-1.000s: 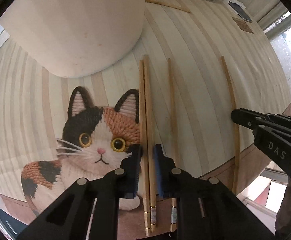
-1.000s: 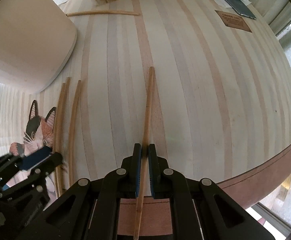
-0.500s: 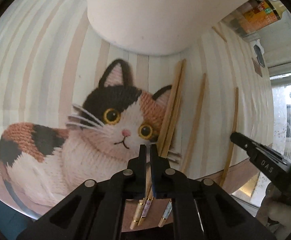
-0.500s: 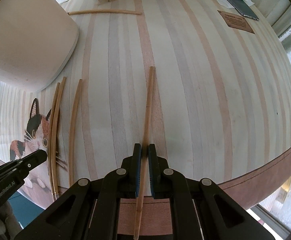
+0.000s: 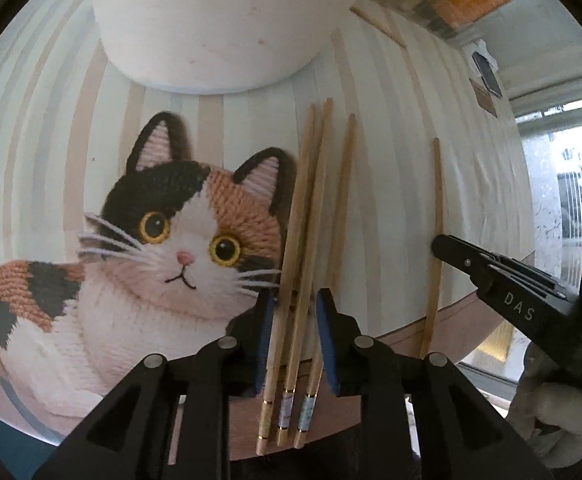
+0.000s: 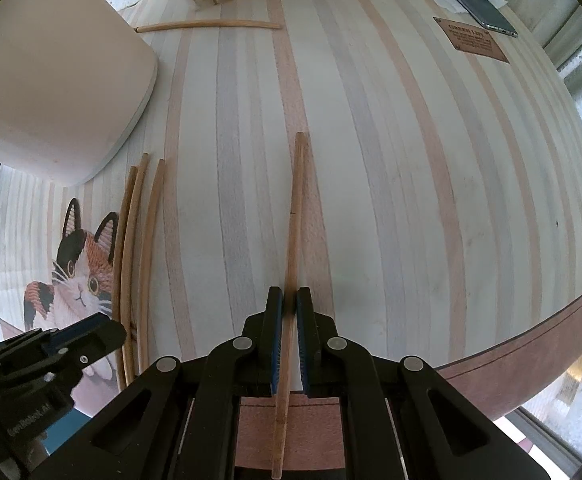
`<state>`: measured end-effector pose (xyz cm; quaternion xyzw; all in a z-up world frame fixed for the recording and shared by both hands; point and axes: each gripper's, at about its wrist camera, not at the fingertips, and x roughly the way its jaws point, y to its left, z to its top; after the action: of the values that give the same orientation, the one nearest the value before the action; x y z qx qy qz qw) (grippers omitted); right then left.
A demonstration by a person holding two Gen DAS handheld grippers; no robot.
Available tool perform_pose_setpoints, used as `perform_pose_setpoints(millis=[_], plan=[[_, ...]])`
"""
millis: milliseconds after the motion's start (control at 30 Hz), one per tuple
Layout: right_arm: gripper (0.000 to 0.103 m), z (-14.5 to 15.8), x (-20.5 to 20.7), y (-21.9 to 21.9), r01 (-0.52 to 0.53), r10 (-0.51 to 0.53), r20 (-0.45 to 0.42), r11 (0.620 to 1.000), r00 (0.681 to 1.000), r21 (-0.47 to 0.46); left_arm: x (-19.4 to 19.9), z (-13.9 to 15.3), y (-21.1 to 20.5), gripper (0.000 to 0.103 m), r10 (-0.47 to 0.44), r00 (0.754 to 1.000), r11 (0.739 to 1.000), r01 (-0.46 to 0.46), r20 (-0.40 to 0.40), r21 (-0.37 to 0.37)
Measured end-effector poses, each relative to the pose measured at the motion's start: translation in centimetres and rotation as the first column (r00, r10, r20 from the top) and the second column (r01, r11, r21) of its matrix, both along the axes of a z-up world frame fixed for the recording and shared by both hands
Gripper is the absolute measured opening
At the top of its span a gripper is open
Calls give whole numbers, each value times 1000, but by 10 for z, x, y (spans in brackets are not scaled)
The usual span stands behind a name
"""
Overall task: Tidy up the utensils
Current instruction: 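Lower the left tool onto a chopstick and close while the right tool grasps another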
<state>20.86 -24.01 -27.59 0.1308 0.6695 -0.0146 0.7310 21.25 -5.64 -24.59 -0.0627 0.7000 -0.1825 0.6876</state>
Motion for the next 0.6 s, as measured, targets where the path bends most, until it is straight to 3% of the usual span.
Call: perform_pose_setpoints(millis=[300,600], plan=[[7,2,0,-3,3,-3,1,1000,1000,11,-2,-2,9,5,30,999,999,-30,18,-13],[7,-1,-2,2,-21,21,1,1000,1000,-14,-16,6,34,3,75,993,989,-86,90,121]])
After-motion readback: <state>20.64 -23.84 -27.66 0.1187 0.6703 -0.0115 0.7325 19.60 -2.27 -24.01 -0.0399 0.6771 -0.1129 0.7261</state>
